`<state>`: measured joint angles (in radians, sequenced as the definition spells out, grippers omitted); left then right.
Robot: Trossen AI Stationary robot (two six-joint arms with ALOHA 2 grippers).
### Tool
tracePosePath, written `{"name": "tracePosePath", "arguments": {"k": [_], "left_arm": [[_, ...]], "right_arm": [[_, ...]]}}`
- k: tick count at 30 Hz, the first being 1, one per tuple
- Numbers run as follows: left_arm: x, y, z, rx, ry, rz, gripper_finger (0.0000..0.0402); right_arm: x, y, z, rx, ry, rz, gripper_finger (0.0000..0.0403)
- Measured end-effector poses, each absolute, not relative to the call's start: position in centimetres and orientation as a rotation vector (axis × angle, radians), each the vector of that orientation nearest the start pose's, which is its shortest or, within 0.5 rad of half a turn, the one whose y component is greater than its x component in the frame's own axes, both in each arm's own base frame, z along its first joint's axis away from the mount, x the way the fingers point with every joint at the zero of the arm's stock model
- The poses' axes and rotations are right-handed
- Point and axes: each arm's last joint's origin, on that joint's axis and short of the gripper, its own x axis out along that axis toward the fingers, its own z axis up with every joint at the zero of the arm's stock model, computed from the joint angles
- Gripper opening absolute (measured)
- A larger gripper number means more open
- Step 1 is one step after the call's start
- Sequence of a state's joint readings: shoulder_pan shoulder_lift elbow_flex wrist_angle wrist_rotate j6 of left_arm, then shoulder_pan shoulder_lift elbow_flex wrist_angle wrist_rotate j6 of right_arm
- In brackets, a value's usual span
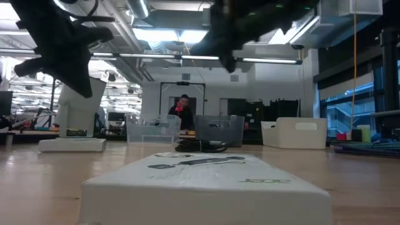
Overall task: Pick and place items into bin
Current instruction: Put the top card reader box into the transparent bin
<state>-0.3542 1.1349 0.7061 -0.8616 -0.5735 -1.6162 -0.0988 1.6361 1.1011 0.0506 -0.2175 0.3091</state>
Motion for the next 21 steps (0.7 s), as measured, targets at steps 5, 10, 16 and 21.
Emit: {"name": "tracePosePath", "arguments": {"k": [5,10,16,21], "left_arm": [[16.8,-4.6,20.8,-0.812,0.725,1.0,0.0002],[15.9,-4.4,20.6,-0.798,0.848,1.038,0.0012],[14.9,-4.8,19.7,-0.775,0.92,1.045,0.0061],[14.0,-5.5,18.7,-0.779,0.939,1.05,0.0095]], "right_arm": [[40.8,-2.5,23.8,0.45,0.618,0.069,0.0006],[44.3,-2.1,21.6,0.544,0.703,0.04,0.0041],[47.0,-2.1,20.7,0.611,0.691,0.023,0.0081],[48.5,-2.2,20.1,0.657,0.681,0.009,0.0093]]}}
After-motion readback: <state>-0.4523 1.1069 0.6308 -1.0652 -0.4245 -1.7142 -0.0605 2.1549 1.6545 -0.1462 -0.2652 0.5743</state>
